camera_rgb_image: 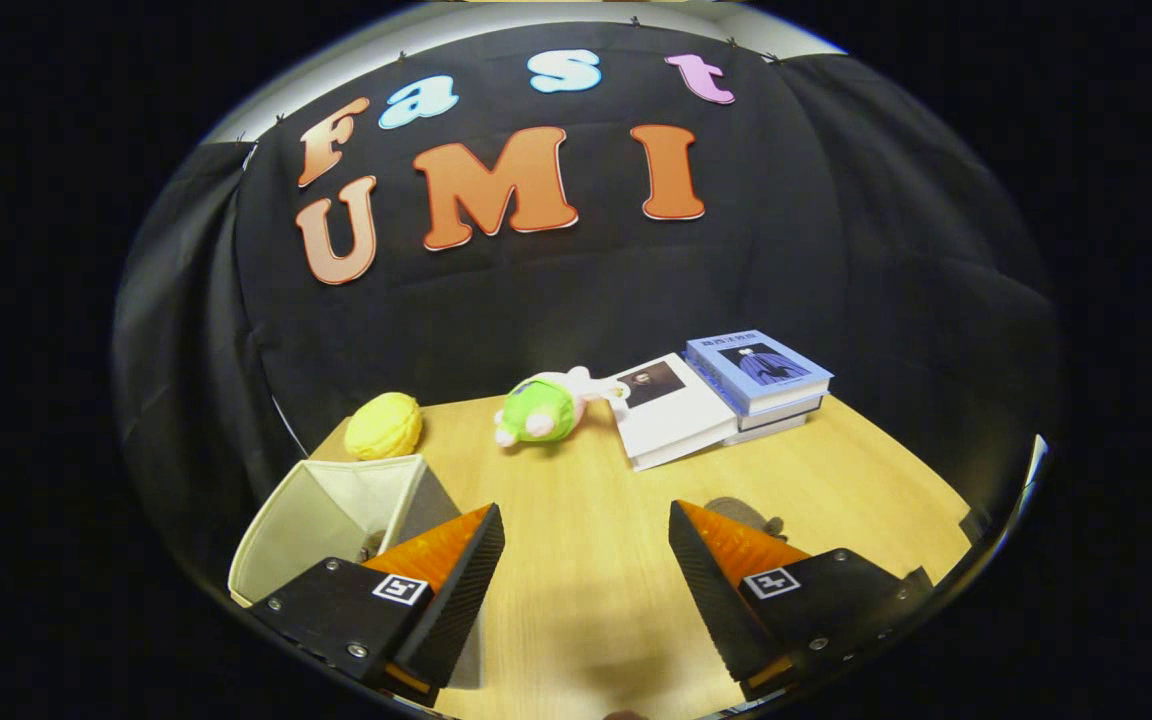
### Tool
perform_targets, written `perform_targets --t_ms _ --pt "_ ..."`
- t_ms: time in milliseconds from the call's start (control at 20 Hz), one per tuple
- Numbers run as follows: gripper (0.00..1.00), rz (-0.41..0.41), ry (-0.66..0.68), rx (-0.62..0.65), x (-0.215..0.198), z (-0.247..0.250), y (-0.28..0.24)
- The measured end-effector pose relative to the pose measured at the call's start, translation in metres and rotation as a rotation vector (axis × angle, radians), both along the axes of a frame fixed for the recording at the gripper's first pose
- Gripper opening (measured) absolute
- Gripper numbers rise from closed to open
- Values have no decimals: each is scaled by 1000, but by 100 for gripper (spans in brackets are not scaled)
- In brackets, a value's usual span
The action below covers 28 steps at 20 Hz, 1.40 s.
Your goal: Open the storage box then place both shoes into the box .Put the left shoe in first, then the right shoe, with the right side of both shoes facing outward in a uniform manner.
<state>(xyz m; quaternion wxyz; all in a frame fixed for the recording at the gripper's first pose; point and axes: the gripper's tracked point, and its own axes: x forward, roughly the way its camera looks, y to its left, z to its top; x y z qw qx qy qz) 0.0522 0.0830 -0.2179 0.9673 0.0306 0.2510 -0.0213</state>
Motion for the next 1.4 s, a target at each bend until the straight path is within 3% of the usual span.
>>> perform_targets --t_ms 400,650,1200,1400 --pt "99 -30 50 -84 -8 -28 -82" --pt "99 -64 98 -62 -15 -59 -120" --pt "98 -52 210 -65 -27 -119 -158" --pt "92 -23 237 -54 -29 -128 -152"
